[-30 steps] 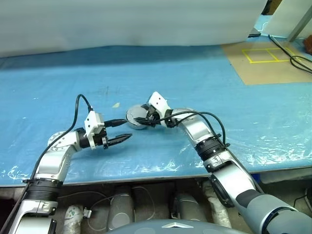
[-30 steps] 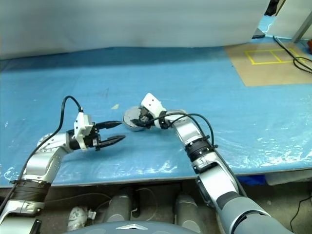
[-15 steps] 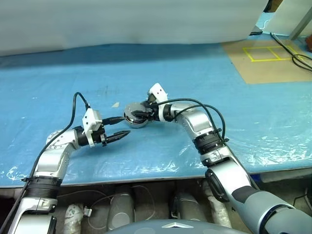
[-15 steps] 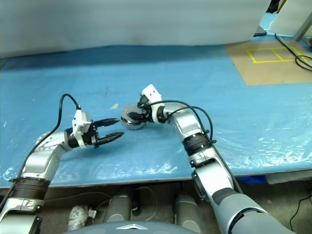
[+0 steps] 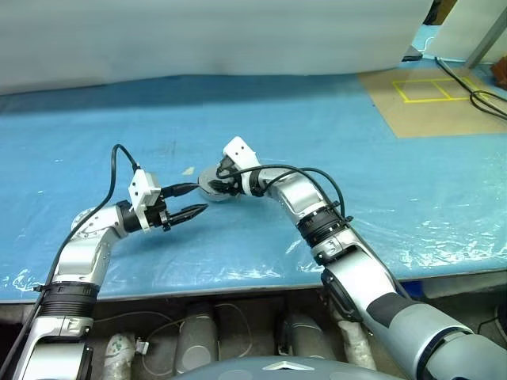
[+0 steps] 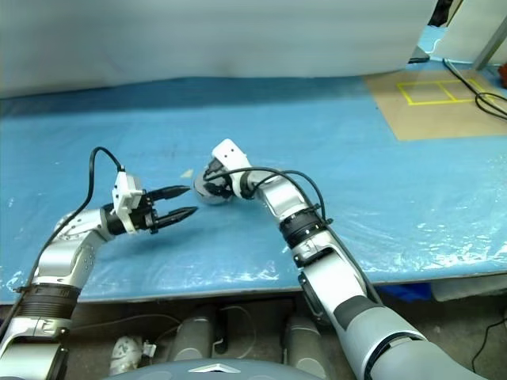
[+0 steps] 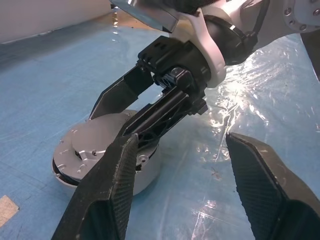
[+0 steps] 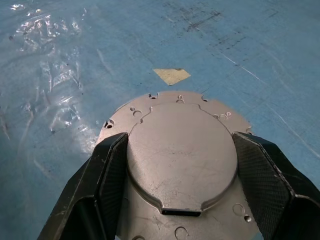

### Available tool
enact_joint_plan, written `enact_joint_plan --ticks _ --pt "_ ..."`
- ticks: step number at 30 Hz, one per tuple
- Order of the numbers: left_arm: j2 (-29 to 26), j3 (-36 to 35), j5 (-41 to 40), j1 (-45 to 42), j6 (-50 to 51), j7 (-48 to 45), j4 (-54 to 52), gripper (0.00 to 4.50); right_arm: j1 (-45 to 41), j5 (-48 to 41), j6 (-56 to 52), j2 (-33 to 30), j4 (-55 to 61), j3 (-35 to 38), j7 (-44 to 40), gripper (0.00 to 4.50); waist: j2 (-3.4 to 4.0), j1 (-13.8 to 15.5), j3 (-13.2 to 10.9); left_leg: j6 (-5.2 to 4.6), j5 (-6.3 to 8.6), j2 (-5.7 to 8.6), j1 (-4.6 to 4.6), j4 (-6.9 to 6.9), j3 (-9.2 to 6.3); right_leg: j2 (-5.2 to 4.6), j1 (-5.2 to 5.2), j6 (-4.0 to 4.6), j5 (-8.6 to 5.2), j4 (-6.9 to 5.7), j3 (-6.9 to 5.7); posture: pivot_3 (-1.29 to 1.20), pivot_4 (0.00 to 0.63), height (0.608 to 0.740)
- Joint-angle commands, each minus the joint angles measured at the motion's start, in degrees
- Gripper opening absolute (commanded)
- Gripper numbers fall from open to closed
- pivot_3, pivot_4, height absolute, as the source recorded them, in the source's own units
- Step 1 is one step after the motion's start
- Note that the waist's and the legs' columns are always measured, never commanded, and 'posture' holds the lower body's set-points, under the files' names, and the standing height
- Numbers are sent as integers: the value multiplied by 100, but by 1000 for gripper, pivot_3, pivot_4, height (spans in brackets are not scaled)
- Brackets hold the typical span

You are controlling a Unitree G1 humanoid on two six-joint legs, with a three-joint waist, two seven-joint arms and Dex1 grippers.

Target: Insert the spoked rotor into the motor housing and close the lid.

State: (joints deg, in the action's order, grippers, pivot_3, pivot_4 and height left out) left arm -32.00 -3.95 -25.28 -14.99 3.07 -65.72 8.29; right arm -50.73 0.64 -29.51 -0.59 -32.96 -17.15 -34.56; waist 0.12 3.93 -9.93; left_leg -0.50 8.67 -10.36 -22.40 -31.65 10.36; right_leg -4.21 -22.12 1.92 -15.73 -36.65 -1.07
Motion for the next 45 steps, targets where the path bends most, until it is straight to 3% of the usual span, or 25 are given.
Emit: enact_joint_plan --ticks 1,9,18,29,45 --pt "-29 -158 -109 -4 19 26 -105 2997 263 249 -192 -119 -375 -136 127 2944 -1 9 1 -7 4 4 9 14 0 -1 2 -4 -2 0 2 0 150 740" --pt "-30 -169 -101 -59 36 17 -59 2997 469 261 36 -455 1 -273 -342 2944 -2 18 1 18 -11 11 23 56 4 -1 3 45 11 12 5 0 150 740" --pt "-78 -236 -83 -167 23 -16 117 2997 1372 285 114 -1656 1093 -573 -1257 2944 -6 185 20 21 -13 18 7 56 5 -5 62 36 13 116 -15 0 150 740" --pt "23 -144 12 -403 -79 -76 472 2997 2132 -292 88 -3264 2874 -239 -2543 2944 -26 217 33 16 -10 13 41 67 -4 -6 108 24 5 145 -25 0 150 740" --pt "170 -121 85 -444 -170 -143 616 2997 1795 -840 -340 -2933 2953 376 -2307 2944 -26 137 32 15 -12 1 -46 36 -4 2 11 31 9 99 -31 0 150 740"
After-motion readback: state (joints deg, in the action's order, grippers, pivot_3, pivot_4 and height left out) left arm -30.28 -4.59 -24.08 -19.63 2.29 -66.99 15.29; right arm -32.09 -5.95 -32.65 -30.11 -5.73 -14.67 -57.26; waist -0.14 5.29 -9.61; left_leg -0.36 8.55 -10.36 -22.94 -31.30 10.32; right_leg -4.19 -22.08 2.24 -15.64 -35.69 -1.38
